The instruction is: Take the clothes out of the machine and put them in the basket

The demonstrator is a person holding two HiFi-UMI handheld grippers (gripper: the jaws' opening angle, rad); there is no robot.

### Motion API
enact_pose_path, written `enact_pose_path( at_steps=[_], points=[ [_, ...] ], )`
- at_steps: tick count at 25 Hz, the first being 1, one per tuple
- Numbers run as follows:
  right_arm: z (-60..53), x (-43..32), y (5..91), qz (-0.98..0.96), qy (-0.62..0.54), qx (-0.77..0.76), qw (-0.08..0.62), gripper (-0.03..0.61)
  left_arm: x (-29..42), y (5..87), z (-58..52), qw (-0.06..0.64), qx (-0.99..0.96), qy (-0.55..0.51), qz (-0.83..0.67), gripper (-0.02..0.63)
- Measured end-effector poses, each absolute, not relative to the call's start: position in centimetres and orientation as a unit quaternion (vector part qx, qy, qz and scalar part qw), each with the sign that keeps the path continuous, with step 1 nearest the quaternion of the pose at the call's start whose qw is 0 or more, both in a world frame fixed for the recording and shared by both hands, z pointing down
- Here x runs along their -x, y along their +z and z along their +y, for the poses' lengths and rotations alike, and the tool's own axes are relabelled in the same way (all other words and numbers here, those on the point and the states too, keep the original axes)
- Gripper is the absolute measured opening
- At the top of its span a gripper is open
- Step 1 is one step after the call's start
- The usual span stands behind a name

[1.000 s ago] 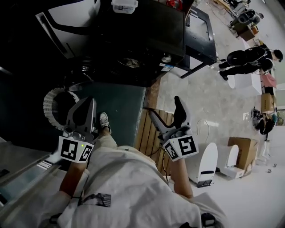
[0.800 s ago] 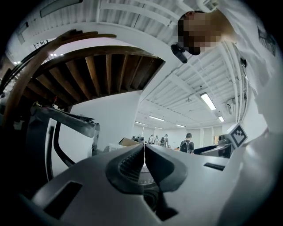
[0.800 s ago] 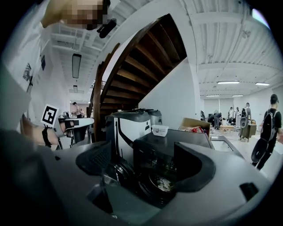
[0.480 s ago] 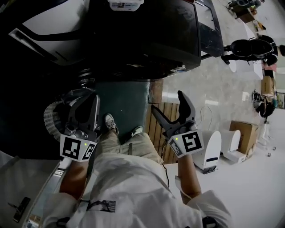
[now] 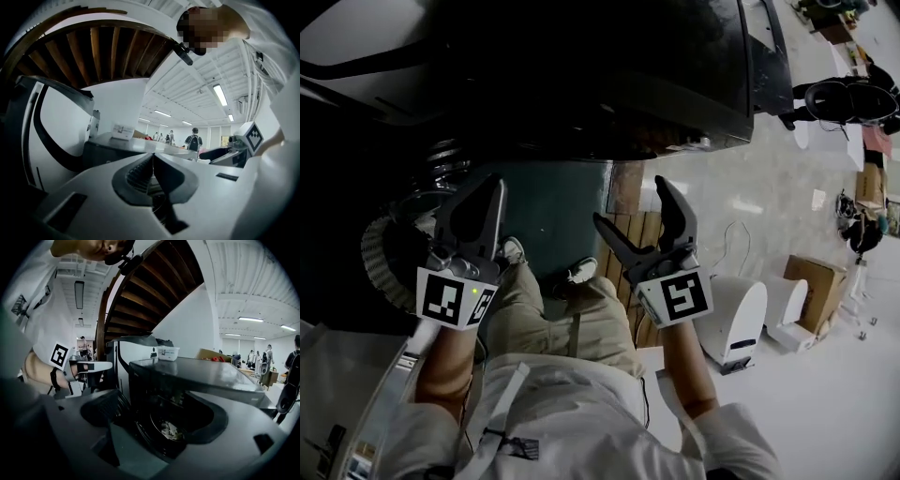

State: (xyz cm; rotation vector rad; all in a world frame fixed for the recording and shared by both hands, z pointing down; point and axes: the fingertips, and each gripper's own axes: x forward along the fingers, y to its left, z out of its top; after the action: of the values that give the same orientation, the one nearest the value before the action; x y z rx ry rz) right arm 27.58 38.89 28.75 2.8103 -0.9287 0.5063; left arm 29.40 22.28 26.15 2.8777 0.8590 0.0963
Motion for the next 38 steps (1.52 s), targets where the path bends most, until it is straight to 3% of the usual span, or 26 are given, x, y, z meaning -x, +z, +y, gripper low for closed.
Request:
enact_pose_path(
  at_steps=[15,19,31,38],
  points=[
    [36.5,-31.8,52.9,-0.367,0.136,-0.913,0.111,0.433,-32.5,46.4,22.7,0.028,-0.959,-0.006,0.281,0.014],
    [34.9,-33.4,58.6,-0.394,0.121,-0.897,0.157,0.433,-33.7,51.3,23.6,0.026,-0.955,-0.026,0.296,0.014],
    [34.5,-40.7,68.8,-0.396,0.048,-0.896,0.195,0.433,-36.7,63.9,26.0,0.019,-0.943,-0.081,0.322,0.014],
    [36.7,-44.7,71.3,-0.366,0.078,-0.899,0.229,0.433,-37.6,67.8,26.2,0.027,-0.939,-0.092,0.329,0.014]
  ],
)
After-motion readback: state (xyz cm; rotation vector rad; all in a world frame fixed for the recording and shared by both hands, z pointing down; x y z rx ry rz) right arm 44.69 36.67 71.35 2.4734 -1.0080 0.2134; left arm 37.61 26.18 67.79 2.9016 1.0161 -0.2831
